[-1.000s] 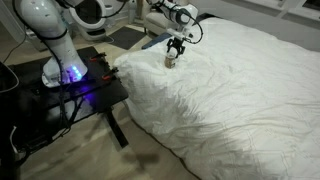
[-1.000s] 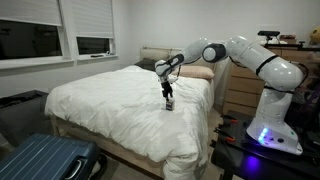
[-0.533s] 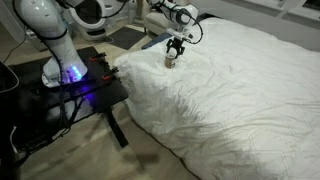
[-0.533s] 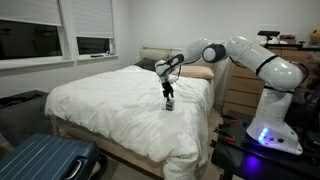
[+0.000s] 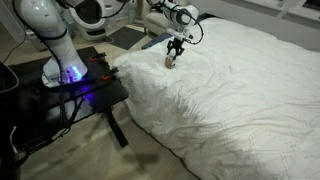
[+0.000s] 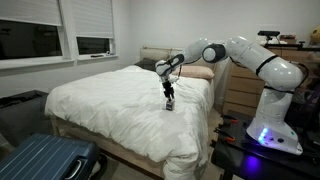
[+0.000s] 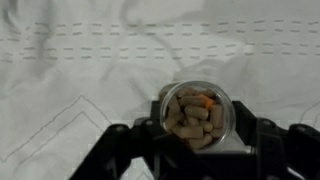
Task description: Pour the contents in the jar on the bed
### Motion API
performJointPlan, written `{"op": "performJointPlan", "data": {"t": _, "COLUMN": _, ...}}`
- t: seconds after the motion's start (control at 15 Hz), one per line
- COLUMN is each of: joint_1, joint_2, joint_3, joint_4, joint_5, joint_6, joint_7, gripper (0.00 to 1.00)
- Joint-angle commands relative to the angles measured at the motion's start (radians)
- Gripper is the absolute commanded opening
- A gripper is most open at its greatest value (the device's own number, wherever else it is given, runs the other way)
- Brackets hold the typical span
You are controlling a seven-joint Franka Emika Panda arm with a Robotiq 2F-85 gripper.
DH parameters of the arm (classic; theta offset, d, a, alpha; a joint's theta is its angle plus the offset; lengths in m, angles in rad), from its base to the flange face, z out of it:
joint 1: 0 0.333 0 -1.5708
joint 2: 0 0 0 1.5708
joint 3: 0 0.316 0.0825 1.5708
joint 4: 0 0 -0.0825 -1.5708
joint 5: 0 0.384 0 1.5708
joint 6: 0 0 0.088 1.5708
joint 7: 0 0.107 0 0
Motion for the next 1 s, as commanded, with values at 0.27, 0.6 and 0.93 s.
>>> {"op": "performJointPlan", "data": {"t": 0.27, "joint_1": -0.008, "joint_2": -0.056, "joint_3": -0.017, "joint_4": -0.059, "joint_5": 0.004, "joint_6": 0.099, "joint_7": 0.051, "gripper": 0.45}}
{"op": "performJointPlan", "data": {"t": 0.6, "joint_1": -0.016, "joint_2": -0.211, "joint_3": -0.041, "joint_4": -0.254, "joint_5": 0.009, "joint_6": 0.412, "joint_7": 0.084, "gripper": 0.45}}
{"op": "performJointPlan", "data": {"t": 0.93, "joint_1": -0.037, "joint_2": -0.381, "joint_3": -0.016, "joint_4": -0.461, "joint_5": 0.004, "joint_6": 0.645, "joint_7": 0.067, "gripper": 0.45}}
